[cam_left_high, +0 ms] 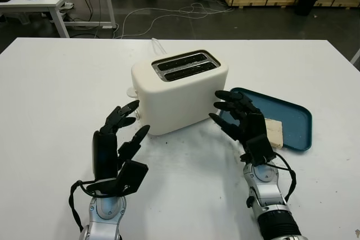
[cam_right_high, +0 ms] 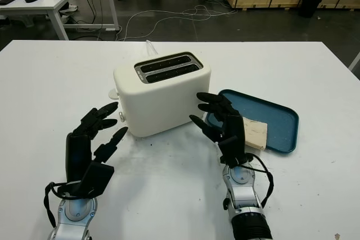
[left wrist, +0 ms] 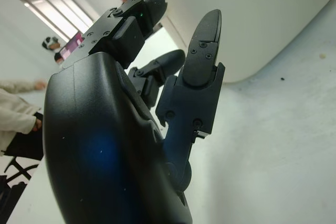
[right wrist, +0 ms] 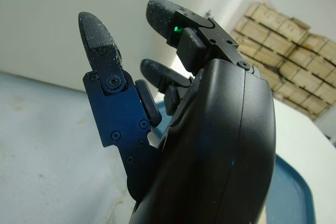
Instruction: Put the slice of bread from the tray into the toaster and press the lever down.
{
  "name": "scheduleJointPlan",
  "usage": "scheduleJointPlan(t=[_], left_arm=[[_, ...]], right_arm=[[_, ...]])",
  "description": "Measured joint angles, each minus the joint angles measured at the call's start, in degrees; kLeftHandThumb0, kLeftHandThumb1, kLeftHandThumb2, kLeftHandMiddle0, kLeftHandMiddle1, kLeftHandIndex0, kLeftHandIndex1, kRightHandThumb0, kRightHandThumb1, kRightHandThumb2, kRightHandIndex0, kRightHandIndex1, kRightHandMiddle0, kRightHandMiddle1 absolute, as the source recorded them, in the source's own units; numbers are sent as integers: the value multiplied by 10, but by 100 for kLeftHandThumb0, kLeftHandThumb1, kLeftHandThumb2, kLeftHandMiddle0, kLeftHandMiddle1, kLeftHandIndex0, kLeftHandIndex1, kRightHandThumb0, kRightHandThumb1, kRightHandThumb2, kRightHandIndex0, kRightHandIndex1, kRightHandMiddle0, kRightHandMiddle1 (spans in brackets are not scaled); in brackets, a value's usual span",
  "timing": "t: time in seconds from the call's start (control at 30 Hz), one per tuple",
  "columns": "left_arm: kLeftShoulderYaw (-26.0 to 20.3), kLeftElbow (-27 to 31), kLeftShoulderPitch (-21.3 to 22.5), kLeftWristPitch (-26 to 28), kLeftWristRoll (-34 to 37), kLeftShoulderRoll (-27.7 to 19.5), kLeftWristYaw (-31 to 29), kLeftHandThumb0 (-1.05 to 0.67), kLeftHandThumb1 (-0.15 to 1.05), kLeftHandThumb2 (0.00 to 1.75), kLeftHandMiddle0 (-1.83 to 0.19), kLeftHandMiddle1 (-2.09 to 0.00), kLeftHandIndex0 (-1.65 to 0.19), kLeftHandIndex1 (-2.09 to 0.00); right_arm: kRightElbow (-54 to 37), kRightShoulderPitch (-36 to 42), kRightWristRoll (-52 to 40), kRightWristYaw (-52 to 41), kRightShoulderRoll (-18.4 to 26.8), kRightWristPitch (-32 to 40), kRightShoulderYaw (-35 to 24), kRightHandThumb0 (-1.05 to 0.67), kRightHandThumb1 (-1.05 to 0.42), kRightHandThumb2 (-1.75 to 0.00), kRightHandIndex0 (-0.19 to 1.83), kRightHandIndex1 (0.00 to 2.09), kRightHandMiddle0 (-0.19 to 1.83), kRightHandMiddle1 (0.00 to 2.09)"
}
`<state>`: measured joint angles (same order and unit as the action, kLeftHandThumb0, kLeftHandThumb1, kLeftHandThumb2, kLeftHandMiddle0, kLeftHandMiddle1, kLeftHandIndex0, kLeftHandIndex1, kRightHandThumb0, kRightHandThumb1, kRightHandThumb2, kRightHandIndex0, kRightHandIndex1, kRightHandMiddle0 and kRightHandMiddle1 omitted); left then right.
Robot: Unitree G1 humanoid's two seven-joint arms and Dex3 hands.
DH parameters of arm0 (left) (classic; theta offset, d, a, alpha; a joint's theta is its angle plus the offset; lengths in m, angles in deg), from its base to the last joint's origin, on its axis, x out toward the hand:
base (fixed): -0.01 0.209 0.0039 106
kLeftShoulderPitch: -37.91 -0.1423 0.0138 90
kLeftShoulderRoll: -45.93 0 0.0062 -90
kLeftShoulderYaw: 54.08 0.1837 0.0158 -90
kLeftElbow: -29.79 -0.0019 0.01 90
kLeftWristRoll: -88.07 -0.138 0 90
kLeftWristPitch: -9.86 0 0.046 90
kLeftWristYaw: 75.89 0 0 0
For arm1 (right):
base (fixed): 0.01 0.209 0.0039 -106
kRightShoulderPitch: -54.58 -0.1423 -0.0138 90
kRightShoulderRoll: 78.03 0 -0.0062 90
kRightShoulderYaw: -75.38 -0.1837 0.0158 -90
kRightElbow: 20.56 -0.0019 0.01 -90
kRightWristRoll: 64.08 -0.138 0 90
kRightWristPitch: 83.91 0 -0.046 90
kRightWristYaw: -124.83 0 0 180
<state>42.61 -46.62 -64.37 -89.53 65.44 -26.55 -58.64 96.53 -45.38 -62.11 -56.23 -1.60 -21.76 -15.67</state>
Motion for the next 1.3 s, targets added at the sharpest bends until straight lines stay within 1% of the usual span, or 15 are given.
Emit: scheduleJointPlan(t=[0.33,0.43,0.5,0.57,0.6,0.67,0.73,0.87,0.97,1.0,1.07,1.13,1.17,1.2,1.3], left_arm=[[-3,-2,9,-3,5,3,3,-32,92,4,-42,-94,-57,-32],[-4,-6,10,-4,6,4,5,-32,92,3,-43,-96,-58,-33],[-4,-7,10,-4,7,6,5,-32,92,4,-41,-96,-57,-32],[-4,-7,10,-4,7,8,5,-32,92,5,-40,-96,-56,-32],[-4,-7,10,-4,7,8,5,-31,92,4,-41,-96,-56,-32],[-5,-9,10,-7,7,8,7,-28,91,4,-41,-97,-57,-33],[-5,-10,11,-8,6,8,9,-31,92,4,-40,-96,-57,-33],[-5,-10,11,-8,7,8,10,-30,92,4,-40,-97,-57,-33],[-5,-10,12,-8,7,8,10,-29,92,5,-39,-97,-56,-32],[-6,-10,12,-8,7,8,10,-29,92,6,-39,-97,-55,-32],[-6,-9,12,-8,8,8,10,-27,92,6,-39,-97,-55,-32],[-7,-9,12,-8,8,8,10,-29,92,6,-39,-98,-56,-32],[-7,-9,12,-8,9,8,10,-29,92,6,-39,-98,-56,-32],[-8,-9,12,-8,12,8,10,-29,92,5,-39,-98,-56,-33],[-10,-9,12,-8,20,8,10,-28,92,5,-39,-99,-56,-33]], right_arm=[[18,-8,-7,3,0,-10,-8,-50,-78,0,36,99,51,70],[16,-8,-10,-2,0,-10,-8,-49,-77,0,42,94,56,66],[11,-6,-13,-11,1,-19,-6,-48,-79,0,51,84,65,53],[3,-4,-13,-19,4,-43,-4,-47,-79,0,55,78,71,44],[-2,-3,-14,-25,7,-56,-4,-45,-78,0,58,71,75,36],[-11,0,-22,-42,16,-86,-7,-43,-77,0,61,64,79,26],[-13,1,-39,-62,27,-126,-14,-45,-78,0,66,52,82,15],[-12,1,-76,-101,60,-175,-37,-48,-79,0,68,43,83,8],[-3,-5,-51,-96,87,-204,-54,-48,-78,0,63,40,78,5],[2,-7,-34,-88,97,-211,-58,-48,-77,0,60,41,76,4],[10,-10,10,-62,117,-219,-68,-50,-76,0,38,71,72,2],[13,-10,62,-32,136,-218,-75,-55,-76,0,11,105,65,1],[13,-10,94,-12,147,-218,-77,-55,-76,0,5,110,62,0],[13,-10,123,8,159,-217,-78,-56,-76,0,2,109,57,0],[31,-10,191,57,192,-203,-74,-57,-76,0,0,101,50,1]])
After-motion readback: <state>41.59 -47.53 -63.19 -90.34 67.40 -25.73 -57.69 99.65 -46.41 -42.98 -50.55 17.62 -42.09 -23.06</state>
